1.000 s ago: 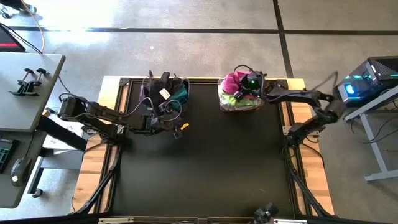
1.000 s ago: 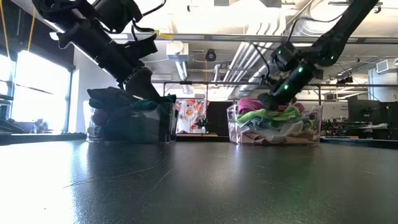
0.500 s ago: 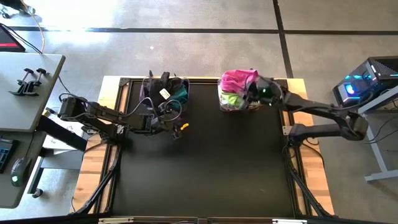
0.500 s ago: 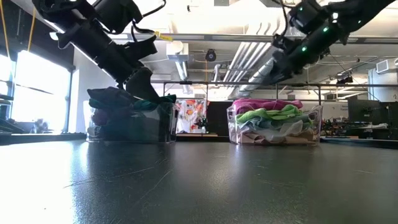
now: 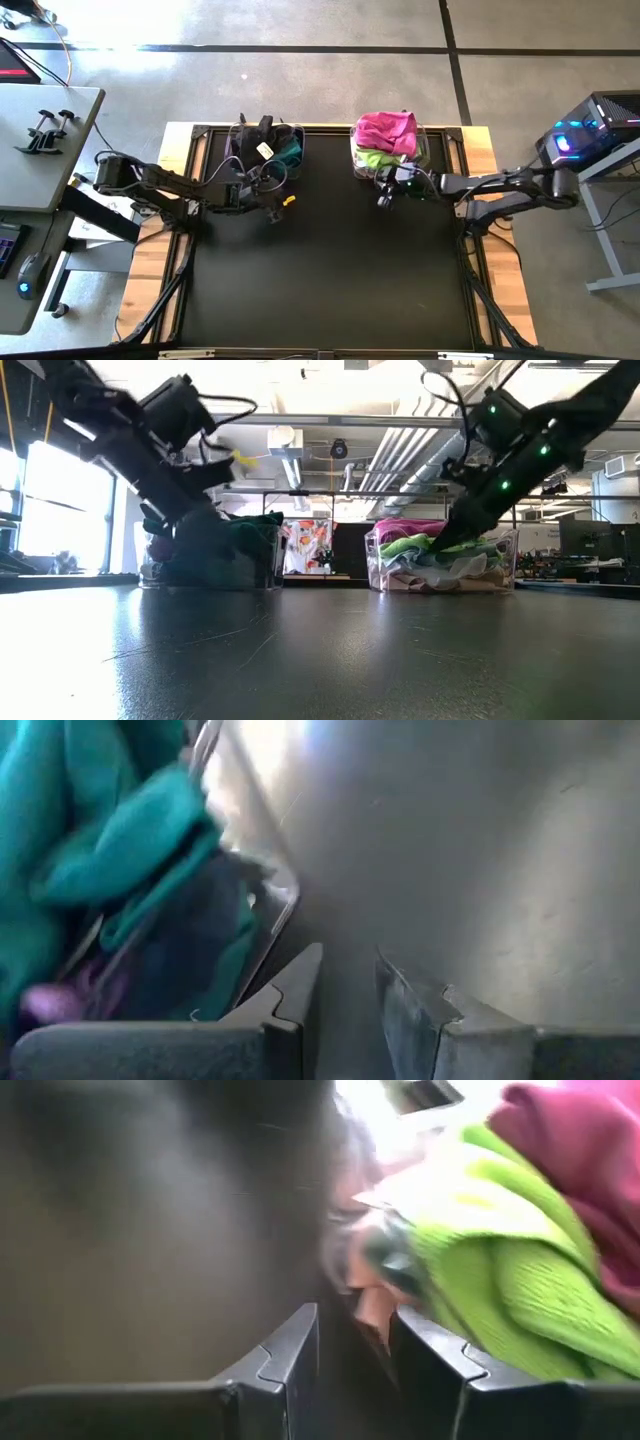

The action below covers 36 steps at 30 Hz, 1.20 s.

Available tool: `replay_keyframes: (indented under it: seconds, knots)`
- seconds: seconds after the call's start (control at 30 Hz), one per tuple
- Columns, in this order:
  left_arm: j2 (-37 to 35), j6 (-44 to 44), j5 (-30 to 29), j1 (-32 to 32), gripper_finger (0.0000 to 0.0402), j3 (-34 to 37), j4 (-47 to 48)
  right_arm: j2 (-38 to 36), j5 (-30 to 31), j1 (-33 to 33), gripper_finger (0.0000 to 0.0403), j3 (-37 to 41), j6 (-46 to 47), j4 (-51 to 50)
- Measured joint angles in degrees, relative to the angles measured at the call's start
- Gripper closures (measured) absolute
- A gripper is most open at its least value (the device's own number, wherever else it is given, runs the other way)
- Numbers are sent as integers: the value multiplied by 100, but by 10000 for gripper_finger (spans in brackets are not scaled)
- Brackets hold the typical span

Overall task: Sort towels by color in basket
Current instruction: Adjust the left transparent bin, then return to Home Position

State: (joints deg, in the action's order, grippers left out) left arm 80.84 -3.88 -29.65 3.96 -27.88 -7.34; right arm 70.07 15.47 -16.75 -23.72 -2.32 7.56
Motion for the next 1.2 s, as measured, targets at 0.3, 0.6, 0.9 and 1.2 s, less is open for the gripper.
replay_keyframes:
  seconds: [0.3, 0.6, 0.9, 1.2]
  knots:
    - [0, 417, -411, 385, 323, 577, -767, 543, 1152, -322, 285, 111, 820, 568]
    - [-3, 681, -406, 317, 323, 515, -902, 415, 1278, -148, 285, 7, 1258, 671]
    - [-379, 1022, 866, -563, 323, 276, -960, -816, -502, 560, 297, -64, 850, 414]
    - [-1341, 1152, 608, -948, 323, 269, -794, -3001, -2584, 740, 397, 121, 502, -483]
